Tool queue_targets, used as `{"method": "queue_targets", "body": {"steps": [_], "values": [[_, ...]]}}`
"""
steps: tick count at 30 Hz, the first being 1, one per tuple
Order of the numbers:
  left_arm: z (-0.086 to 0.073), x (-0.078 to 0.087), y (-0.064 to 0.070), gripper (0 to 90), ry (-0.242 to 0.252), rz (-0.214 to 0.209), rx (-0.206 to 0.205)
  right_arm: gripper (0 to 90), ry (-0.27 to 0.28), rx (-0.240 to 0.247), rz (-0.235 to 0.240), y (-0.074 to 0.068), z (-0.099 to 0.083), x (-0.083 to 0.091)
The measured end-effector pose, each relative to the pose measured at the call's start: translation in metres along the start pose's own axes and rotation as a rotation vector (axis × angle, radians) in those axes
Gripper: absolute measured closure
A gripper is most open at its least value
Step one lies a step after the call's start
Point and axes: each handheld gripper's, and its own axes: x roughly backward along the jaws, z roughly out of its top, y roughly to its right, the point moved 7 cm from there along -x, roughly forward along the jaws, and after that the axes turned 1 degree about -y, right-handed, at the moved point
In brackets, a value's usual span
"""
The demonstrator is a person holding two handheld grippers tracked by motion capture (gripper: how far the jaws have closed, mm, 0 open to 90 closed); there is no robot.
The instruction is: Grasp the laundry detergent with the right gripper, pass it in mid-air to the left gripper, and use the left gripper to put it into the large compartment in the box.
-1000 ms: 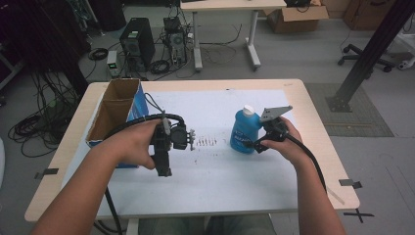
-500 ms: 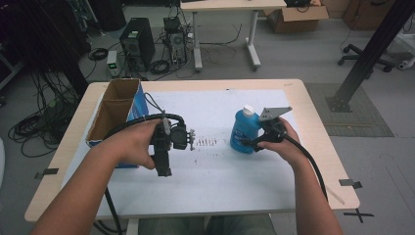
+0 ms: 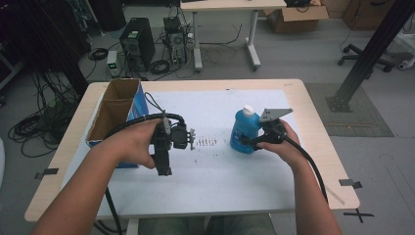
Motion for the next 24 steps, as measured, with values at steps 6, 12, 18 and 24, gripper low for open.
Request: {"method": "queue_targets", "body": {"steps": [6, 12, 18, 24], "values": [[0.0003, -0.0002, -0.0001, 0.5, 0.0, 0.0, -0.003, 15.0, 0.009, 0.002, -0.003, -0.0003, 0.0005, -0.0024], [-0.0006, -0.0002, -0.0015, 0.5, 0.001, 0.001, 0.001, 18.3, 0.015, 0.011, 0.001, -0.0014, 0.0014, -0.0026], [-0.0002, 0.0, -0.002, 0.5, -0.003, -0.001, 0.0, 23.1, 0.016, 0.014, 0.013, -0.0035, 0.0013, -0.0036], [-0.0002, 0.0, -0.0018, 0.5, 0.003, 0.0, 0.001, 28.4, 0.026, 0.016, 0.009, -0.0045, 0.0011, -0.0053]]}}
